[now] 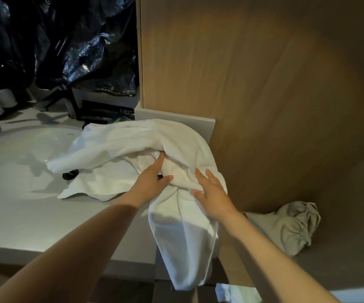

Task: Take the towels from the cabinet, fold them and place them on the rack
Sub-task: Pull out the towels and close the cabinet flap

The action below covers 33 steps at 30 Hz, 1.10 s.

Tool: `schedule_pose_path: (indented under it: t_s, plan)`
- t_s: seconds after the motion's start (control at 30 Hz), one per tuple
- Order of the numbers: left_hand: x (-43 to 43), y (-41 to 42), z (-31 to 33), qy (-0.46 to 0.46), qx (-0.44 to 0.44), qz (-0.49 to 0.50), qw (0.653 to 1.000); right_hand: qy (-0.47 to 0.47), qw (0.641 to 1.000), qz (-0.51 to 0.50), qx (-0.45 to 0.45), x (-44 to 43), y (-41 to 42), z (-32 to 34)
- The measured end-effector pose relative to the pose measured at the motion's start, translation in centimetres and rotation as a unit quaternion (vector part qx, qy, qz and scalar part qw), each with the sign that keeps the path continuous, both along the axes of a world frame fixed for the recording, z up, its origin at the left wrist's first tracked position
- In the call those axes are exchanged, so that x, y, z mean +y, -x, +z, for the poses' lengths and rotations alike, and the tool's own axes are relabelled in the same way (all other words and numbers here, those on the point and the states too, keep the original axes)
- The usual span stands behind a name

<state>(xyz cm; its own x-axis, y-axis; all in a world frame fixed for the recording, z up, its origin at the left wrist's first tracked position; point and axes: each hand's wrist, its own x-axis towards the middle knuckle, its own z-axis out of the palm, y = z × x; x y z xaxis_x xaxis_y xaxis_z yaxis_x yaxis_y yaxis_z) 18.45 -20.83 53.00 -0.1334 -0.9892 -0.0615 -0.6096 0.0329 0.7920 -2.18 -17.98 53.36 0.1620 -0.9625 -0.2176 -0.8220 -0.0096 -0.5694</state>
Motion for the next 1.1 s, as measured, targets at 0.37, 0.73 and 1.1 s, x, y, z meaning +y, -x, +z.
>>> schedule_pose_path:
  t_s: [0.37,0.73,1.1]
  plan:
    - [6.6,-0.5,6.0,0.037,-0.277,-0.087,0.956,0.09,0.994,0.009,0.056,8.1,5.7,2.5]
    - [16.8,7.4,8.4,0.021,-0.284,-0.219,0.933,0.051,0.987,0.008,0.151,20.1,12.7,3.8]
    - [23.9,19.6,1.5,-0.003,-0.277,-0.347,0.896,-0.048,0.979,-0.099,0.171,31.8,23.0,-3.0]
